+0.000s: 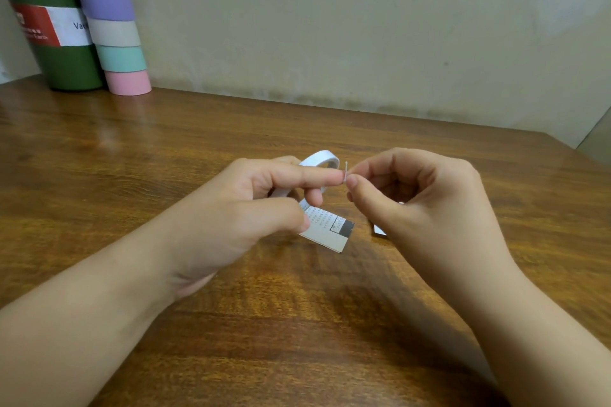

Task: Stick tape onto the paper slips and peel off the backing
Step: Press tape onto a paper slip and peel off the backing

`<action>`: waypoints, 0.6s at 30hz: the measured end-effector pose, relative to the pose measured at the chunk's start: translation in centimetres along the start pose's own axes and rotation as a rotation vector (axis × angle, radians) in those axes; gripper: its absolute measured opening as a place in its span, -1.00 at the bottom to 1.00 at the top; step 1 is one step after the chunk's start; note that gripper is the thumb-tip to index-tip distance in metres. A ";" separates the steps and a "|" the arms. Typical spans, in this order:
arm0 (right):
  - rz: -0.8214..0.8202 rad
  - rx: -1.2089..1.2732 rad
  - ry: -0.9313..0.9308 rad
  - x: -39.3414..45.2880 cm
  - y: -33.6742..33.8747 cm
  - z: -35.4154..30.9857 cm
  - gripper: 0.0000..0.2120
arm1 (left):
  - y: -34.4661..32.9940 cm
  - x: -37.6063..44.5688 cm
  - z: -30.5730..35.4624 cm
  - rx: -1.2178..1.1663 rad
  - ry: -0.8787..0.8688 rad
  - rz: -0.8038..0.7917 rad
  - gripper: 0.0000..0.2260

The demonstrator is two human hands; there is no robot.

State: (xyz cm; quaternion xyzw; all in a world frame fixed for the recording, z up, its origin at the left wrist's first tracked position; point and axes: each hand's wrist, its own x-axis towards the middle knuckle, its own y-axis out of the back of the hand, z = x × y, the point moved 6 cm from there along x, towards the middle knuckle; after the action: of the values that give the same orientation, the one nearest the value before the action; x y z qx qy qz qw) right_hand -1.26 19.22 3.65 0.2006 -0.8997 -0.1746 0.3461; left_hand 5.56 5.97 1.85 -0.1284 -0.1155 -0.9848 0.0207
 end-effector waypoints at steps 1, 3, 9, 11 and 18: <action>0.014 -0.030 0.037 0.0 0.0 -0.2 -0.90 | 0.0 0.0 0.0 -0.023 0.007 -0.004 -0.57; 0.039 -0.085 0.116 -0.2 0.1 -0.7 -0.92 | 0.0 0.0 -0.1 -0.048 0.015 -0.004 -0.58; 0.063 -0.128 0.183 -0.3 0.0 -1.0 -0.94 | -0.1 0.0 -0.1 -0.037 0.017 0.007 -0.58; 0.057 -0.128 0.181 -0.2 0.0 -1.0 -0.94 | -0.1 0.0 -0.1 -0.031 0.015 0.011 -0.58; 0.033 -0.051 0.113 -0.2 -0.1 -0.7 -0.98 | 0.0 0.0 0.0 -0.020 0.006 0.013 -0.58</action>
State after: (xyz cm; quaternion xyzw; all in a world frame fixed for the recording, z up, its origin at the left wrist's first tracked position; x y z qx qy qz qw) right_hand -0.66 19.12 4.01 0.1864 -0.8772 -0.1798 0.4043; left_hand 5.57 5.95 1.80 -0.1263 -0.1048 -0.9861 0.0262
